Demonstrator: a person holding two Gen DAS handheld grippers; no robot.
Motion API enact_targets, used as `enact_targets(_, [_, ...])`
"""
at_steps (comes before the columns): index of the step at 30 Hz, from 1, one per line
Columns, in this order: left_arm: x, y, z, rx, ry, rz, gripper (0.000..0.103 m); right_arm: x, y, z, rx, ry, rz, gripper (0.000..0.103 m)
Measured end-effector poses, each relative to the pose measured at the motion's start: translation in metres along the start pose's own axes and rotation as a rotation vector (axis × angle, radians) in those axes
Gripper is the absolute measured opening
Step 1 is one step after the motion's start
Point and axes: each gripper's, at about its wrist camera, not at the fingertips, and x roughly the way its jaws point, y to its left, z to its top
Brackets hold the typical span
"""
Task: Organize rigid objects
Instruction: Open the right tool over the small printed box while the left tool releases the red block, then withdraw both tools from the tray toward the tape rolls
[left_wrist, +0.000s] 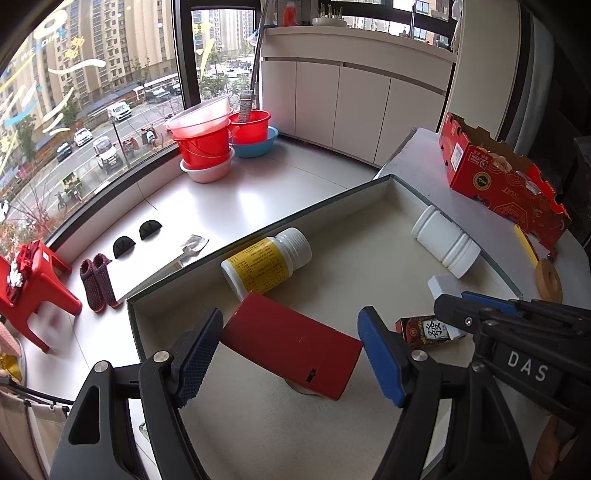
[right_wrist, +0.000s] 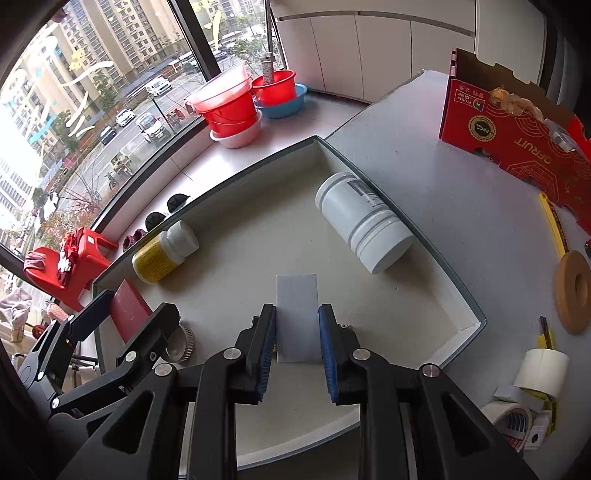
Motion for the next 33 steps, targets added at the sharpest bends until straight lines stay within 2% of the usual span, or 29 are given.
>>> enact_targets(4, [0.000, 0.001, 0.000, 0.000, 0.002, -0.013, 0.081, -0.002, 0.000, 0.000, -0.013, 0.004, -0.010, 0.025])
enact_targets(5, [-0.001, 0.001, 0.000, -0.004, -0.003, -0.001, 0.081, -0.003, 0.000, -0.001, -0.013, 0.003, -0.023, 0.032])
enact_targets(6, [-0.003, 0.003, 0.000, -0.007, -0.007, 0.012, 0.081, -0.004, -0.002, -0.001, -0.010, 0.000, -0.051, 0.046])
enact_targets(7, [-0.004, 0.006, 0.000, -0.014, -0.011, 0.019, 0.083, -0.005, -0.005, 0.000, -0.001, -0.002, -0.088, 0.055])
enact_targets(8, [-0.005, 0.009, 0.000, -0.026, -0.014, 0.021, 0.084, -0.007, -0.009, 0.000, 0.008, -0.005, -0.116, 0.073])
enact_targets(10, [-0.005, 0.014, 0.001, -0.052, -0.006, 0.014, 0.085, -0.011, -0.017, -0.001, 0.030, -0.016, -0.093, 0.090])
enact_targets(13, [-0.008, 0.016, 0.001, -0.069, -0.008, -0.012, 0.089, -0.017, -0.017, -0.005, 0.049, -0.015, -0.026, 0.102])
enact_targets(14, [-0.009, 0.016, 0.000, -0.069, -0.007, -0.022, 0.102, -0.020, -0.015, -0.005, 0.041, -0.022, -0.011, 0.102])
enact_targets(15, [-0.011, 0.016, 0.000, -0.070, -0.010, -0.033, 0.103, -0.022, -0.013, -0.006, 0.032, -0.031, -0.001, 0.102])
enact_targets(21, [-0.020, 0.022, -0.001, -0.097, -0.017, -0.025, 0.103, -0.028, -0.012, -0.010, 0.058, -0.037, 0.064, 0.102])
enact_targets(33, [-0.041, 0.010, -0.011, -0.041, -0.001, -0.034, 0.103, -0.054, -0.010, -0.031, 0.058, -0.033, 0.049, 0.102])
